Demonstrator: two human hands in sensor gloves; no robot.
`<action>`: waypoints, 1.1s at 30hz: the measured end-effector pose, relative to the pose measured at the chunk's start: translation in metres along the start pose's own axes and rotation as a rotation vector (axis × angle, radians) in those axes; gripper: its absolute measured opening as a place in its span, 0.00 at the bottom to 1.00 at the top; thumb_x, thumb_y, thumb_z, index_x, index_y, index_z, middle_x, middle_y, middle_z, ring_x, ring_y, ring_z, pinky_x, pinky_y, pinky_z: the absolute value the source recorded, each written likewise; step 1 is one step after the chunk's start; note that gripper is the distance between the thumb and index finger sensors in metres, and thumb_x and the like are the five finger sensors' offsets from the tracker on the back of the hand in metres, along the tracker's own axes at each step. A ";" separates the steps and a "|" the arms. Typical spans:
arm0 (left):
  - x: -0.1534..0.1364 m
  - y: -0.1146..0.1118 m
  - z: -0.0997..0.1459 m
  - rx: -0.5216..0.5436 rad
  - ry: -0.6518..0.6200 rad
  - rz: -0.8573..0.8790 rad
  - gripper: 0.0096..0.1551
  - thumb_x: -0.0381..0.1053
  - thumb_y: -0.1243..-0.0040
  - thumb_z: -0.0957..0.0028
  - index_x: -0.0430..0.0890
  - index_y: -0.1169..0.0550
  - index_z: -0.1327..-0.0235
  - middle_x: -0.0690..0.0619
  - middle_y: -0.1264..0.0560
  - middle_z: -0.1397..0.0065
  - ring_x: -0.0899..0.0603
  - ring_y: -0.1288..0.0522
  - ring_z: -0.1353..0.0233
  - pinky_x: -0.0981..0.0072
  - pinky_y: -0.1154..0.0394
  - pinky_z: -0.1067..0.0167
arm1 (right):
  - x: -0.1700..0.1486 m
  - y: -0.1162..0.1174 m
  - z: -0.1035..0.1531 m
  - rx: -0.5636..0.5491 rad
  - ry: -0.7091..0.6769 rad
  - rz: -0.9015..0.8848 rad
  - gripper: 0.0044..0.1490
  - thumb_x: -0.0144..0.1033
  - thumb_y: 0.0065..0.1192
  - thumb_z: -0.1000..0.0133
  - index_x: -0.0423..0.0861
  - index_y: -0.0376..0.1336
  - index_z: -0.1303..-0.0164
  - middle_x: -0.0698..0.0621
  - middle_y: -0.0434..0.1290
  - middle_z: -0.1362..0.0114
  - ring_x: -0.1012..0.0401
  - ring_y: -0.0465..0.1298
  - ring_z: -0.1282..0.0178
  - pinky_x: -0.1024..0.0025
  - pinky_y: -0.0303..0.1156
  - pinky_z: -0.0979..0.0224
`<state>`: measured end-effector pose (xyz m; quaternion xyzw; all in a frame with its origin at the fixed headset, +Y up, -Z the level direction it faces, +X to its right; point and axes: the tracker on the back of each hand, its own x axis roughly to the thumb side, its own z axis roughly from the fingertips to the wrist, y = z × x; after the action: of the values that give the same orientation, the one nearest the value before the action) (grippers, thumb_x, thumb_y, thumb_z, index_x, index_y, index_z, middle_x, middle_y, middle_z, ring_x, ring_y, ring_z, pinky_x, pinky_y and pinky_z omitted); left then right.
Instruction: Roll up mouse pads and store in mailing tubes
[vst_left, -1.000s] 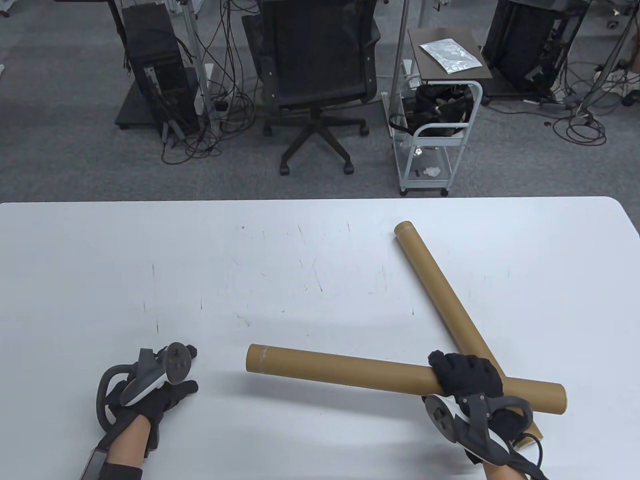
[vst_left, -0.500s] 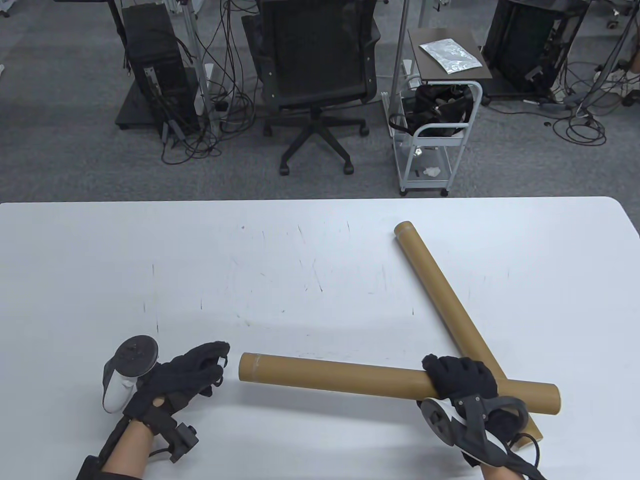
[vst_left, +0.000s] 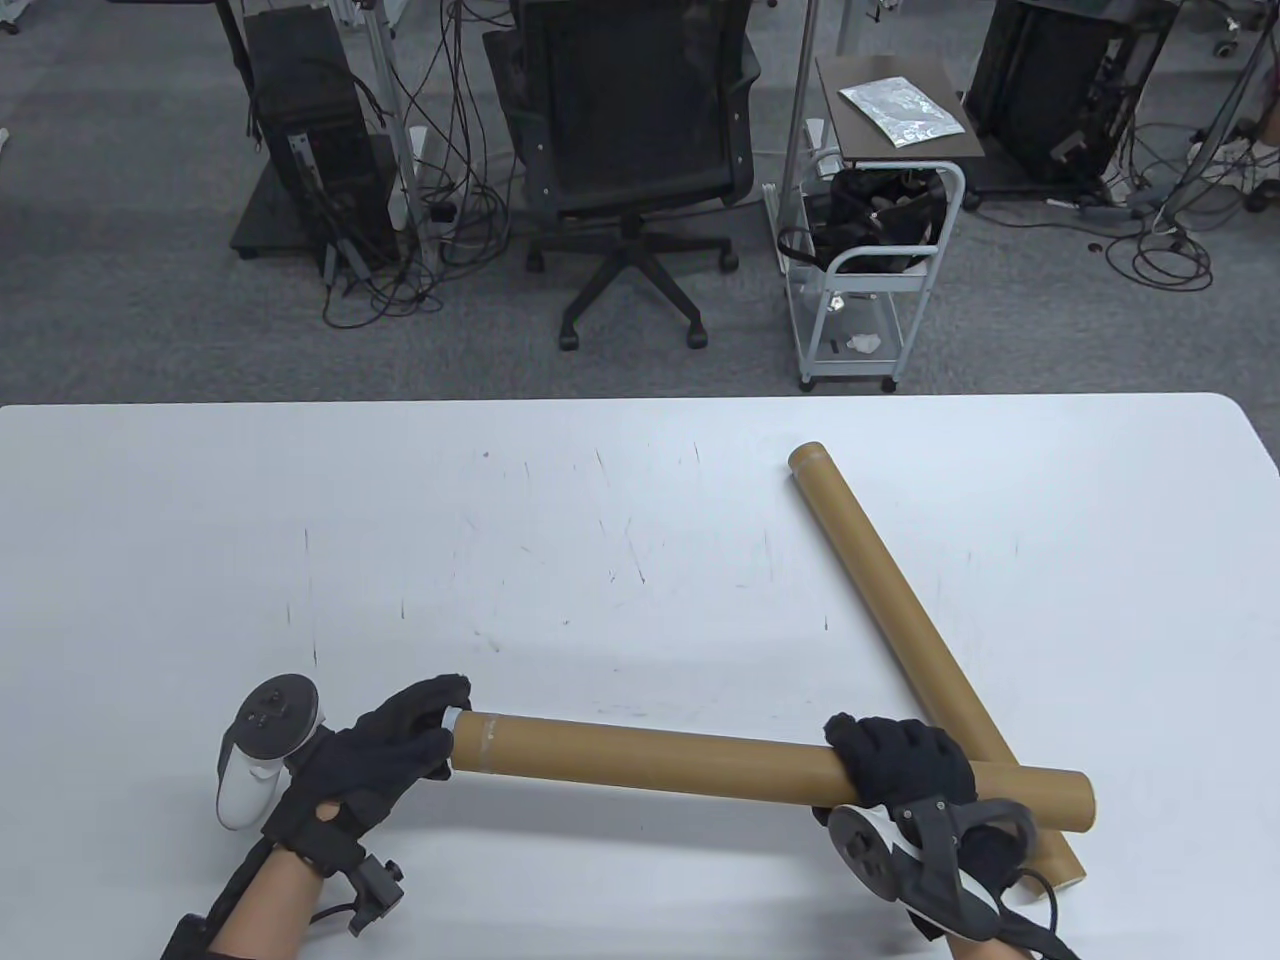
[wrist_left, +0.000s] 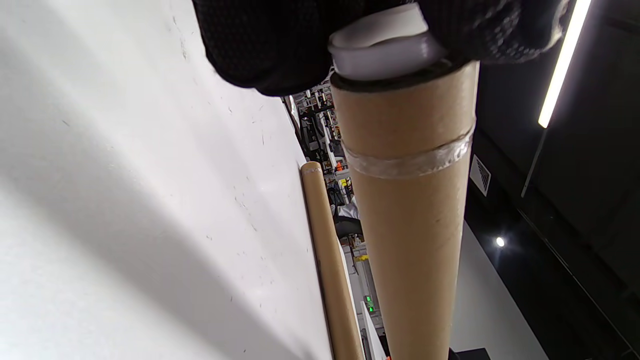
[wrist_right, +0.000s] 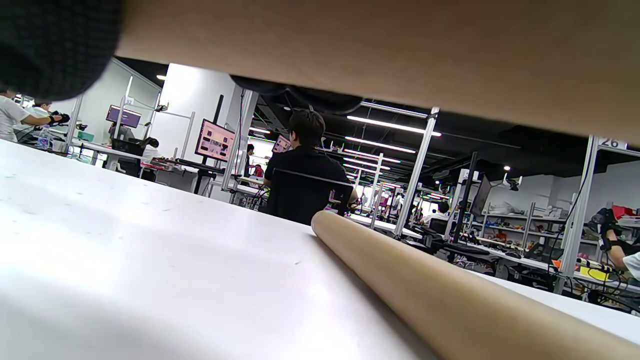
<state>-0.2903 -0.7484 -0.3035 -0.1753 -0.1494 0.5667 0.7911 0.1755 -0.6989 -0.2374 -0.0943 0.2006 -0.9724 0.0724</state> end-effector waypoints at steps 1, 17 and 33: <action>0.002 -0.001 0.000 -0.003 -0.008 -0.007 0.40 0.67 0.41 0.55 0.65 0.37 0.27 0.61 0.34 0.24 0.53 0.27 0.29 0.73 0.24 0.33 | 0.000 0.000 0.000 0.000 0.003 0.001 0.46 0.65 0.67 0.65 0.59 0.60 0.36 0.57 0.72 0.36 0.58 0.74 0.39 0.54 0.69 0.27; 0.017 -0.035 -0.006 -0.128 -0.019 -0.099 0.59 0.70 0.48 0.51 0.57 0.70 0.25 0.49 0.65 0.16 0.46 0.42 0.17 0.71 0.29 0.28 | 0.009 0.002 -0.003 -0.017 0.044 0.036 0.46 0.65 0.67 0.64 0.58 0.60 0.35 0.56 0.72 0.36 0.57 0.74 0.39 0.54 0.69 0.28; 0.010 -0.020 0.003 0.124 0.064 -0.559 0.60 0.77 0.46 0.61 0.64 0.61 0.23 0.55 0.60 0.14 0.44 0.52 0.12 0.51 0.46 0.14 | -0.017 0.001 -0.013 0.042 0.149 0.032 0.47 0.64 0.67 0.64 0.58 0.60 0.35 0.56 0.72 0.36 0.57 0.74 0.38 0.53 0.69 0.28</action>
<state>-0.2719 -0.7445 -0.2919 -0.0964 -0.1316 0.3290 0.9301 0.1893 -0.6924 -0.2519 -0.0168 0.1864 -0.9795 0.0746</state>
